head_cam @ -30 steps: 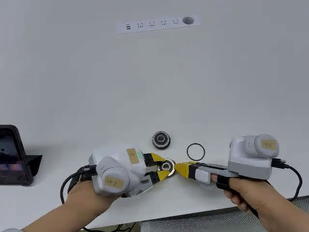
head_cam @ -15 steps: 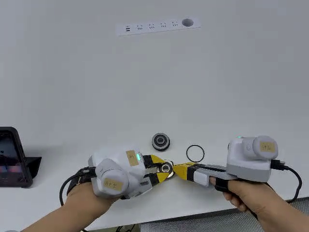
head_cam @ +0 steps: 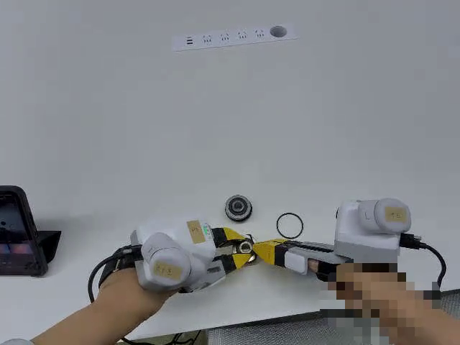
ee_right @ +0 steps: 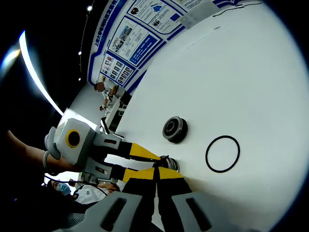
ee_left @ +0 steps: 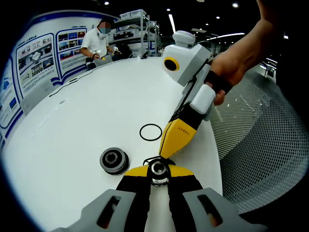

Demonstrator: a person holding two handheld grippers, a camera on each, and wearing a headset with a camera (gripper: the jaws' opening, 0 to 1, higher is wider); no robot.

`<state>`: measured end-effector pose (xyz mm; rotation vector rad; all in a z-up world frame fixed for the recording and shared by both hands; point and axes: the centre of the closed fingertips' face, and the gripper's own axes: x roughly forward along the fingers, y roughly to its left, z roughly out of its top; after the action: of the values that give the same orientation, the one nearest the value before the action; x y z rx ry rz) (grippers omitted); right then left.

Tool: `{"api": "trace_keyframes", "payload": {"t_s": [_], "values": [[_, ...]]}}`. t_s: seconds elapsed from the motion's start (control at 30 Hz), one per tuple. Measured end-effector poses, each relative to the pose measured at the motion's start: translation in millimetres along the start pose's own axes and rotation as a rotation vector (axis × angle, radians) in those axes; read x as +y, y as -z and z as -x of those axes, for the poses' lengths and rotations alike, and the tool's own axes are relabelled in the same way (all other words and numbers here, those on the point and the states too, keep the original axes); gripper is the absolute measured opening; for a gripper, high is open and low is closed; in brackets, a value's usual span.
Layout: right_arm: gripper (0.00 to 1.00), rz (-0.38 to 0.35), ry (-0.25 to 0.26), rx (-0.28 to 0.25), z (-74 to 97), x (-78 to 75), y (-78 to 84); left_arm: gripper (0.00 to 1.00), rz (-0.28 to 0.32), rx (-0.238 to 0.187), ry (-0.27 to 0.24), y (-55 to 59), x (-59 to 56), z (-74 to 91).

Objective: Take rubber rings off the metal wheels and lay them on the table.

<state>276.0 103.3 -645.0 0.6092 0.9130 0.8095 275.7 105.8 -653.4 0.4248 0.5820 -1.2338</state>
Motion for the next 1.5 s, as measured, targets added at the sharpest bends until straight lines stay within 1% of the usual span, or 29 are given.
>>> {"api": "trace_keyframes", "payload": {"t_s": [0.07, 0.1, 0.13, 0.3, 0.43, 0.63, 0.7, 0.77, 0.87, 0.93, 1.0, 1.03, 1.17, 1.27, 1.4, 1.5], "values": [[0.02, -0.007, -0.015, -0.006, -0.5, 3.3, -0.9, 0.13, 0.000, 0.000, 0.000, 0.0, 0.0, 0.0], [0.02, -0.006, -0.025, -0.024, -0.3, 6.2, -4.0, 0.13, 0.000, 0.000, 0.001, 0.0, -0.1, 0.0], [0.02, -0.015, -0.024, -0.027, 0.2, 6.3, -4.7, 0.13, 0.000, 0.000, 0.001, -0.1, -0.1, 0.0], [0.02, -0.024, -0.006, -0.030, 2.3, -0.4, -4.1, 0.13, -0.001, 0.000, 0.001, -0.1, -0.2, 0.1], [0.02, -0.027, 0.011, -0.028, 3.6, -4.6, -2.6, 0.13, -0.003, -0.009, 0.003, -0.4, -0.2, 0.4], [0.02, -0.026, 0.021, -0.025, 2.4, -6.5, -1.3, 0.14, 0.000, -0.017, 0.006, -1.1, -0.8, 0.6], [0.02, -0.025, 0.023, -0.023, 1.8, -6.8, -1.0, 0.14, -0.010, -0.017, 0.003, -1.1, -0.5, 1.5], [0.02, -0.023, 0.026, -0.023, 1.9, -7.5, -1.1, 0.15, -0.012, -0.027, 0.003, -2.4, -1.5, 3.4], [0.02, -0.026, 0.031, -0.023, 2.3, -8.9, -0.7, 0.16, -0.017, -0.042, -0.002, -4.8, -1.5, 7.5], [0.02, -0.026, 0.032, -0.021, 2.6, -9.4, 0.0, 0.18, -0.018, -0.050, -0.015, -5.3, 0.8, 10.2], [0.02, -0.027, 0.031, -0.021, 2.7, -8.9, 0.2, 0.19, -0.016, -0.052, -0.020, -4.8, 2.5, 11.9], [0.02, -0.027, 0.030, -0.021, 2.8, -9.0, 0.2, 0.21, -0.017, -0.053, -0.029, -4.3, 4.4, 13.0], [0.02, -0.025, 0.028, -0.020, 3.0, -7.6, -0.4, 0.26, -0.006, -0.047, -0.036, -0.7, 7.6, 15.1], [0.02, -0.024, 0.025, -0.021, 3.6, -6.1, -1.4, 0.28, -0.002, -0.043, -0.036, 1.2, 7.5, 16.0], [0.02, -0.020, 0.020, -0.020, 4.3, -3.2, -1.8, 0.30, 0.002, -0.048, -0.032, 2.4, 5.5, 17.4], [0.02, -0.019, 0.014, -0.020, 5.0, -0.6, -2.3, 0.32, 0.002, -0.046, -0.029, 5.5, 3.8, 18.3]]}}
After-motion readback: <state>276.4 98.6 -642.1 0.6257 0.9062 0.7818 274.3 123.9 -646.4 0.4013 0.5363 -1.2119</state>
